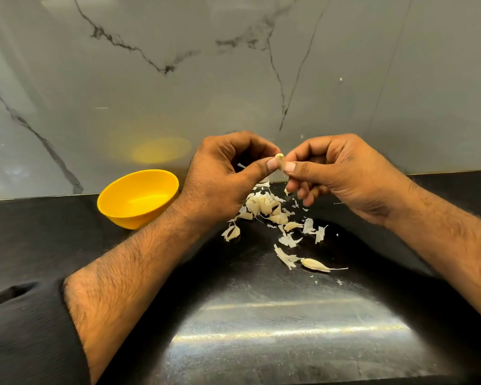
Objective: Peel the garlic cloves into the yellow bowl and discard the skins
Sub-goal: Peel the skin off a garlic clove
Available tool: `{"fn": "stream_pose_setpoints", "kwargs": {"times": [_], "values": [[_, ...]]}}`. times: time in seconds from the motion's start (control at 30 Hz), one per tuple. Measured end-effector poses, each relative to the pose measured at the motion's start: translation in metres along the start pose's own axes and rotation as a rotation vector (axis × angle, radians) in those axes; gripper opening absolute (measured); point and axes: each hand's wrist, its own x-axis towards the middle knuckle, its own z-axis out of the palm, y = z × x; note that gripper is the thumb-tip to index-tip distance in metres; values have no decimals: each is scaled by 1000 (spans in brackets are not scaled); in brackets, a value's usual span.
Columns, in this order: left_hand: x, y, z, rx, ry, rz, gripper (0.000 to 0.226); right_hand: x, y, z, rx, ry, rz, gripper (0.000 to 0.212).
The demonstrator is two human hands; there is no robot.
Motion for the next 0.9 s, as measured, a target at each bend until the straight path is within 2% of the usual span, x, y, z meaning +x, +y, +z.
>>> {"fn": "stream_pose_setpoints", "kwargs": {"times": [0.17,0.47,0.67,0.9], "values": [[0,3,-1,-90,-16,-68,13,-3,-3,-1,-236,111,-149,11],[-1,4,0,-57,-67,-63,11,-6,-6,1,-567,124,-270,6],[-2,3,2,37,-76,-39,9,-6,-7,6,-668,137,-296,6],[-2,4,2,55,-88,-30,10,-4,-4,9,-636,138,-276,9]]}}
